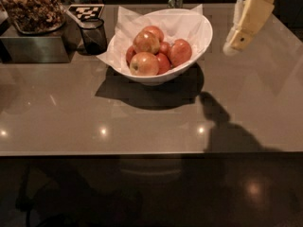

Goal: Pick apple from white bowl

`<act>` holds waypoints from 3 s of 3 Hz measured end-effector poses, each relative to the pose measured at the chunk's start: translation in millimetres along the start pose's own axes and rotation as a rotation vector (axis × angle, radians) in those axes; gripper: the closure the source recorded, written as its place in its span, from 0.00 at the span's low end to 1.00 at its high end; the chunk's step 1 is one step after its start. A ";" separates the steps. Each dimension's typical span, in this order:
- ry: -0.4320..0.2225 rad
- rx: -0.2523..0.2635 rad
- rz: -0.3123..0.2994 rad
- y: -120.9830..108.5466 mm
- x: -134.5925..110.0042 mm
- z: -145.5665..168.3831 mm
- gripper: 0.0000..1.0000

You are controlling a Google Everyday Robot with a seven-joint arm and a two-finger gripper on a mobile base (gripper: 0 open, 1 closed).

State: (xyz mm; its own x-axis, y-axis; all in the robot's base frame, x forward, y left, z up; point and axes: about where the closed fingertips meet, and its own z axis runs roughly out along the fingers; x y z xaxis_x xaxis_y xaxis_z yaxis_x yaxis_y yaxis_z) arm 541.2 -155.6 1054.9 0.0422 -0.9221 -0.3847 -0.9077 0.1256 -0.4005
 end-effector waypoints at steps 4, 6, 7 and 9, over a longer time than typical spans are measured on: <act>-0.120 -0.010 -0.020 -49.7 -23.1 44.8 0.36; -0.190 -0.101 -0.054 -62.5 -38.7 92.1 0.22; -0.203 -0.144 -0.060 -64.3 -40.5 110.0 0.15; -0.212 -0.214 -0.022 -58.3 -32.2 137.3 0.16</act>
Offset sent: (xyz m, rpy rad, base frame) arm 0.0939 0.0427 -0.0129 0.1509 0.0013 0.1012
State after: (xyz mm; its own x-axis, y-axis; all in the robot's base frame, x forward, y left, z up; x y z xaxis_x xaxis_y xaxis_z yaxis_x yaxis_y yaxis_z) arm 650.0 -83.0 976.5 0.1286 -0.8240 -0.5518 -0.9719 0.0059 -0.2354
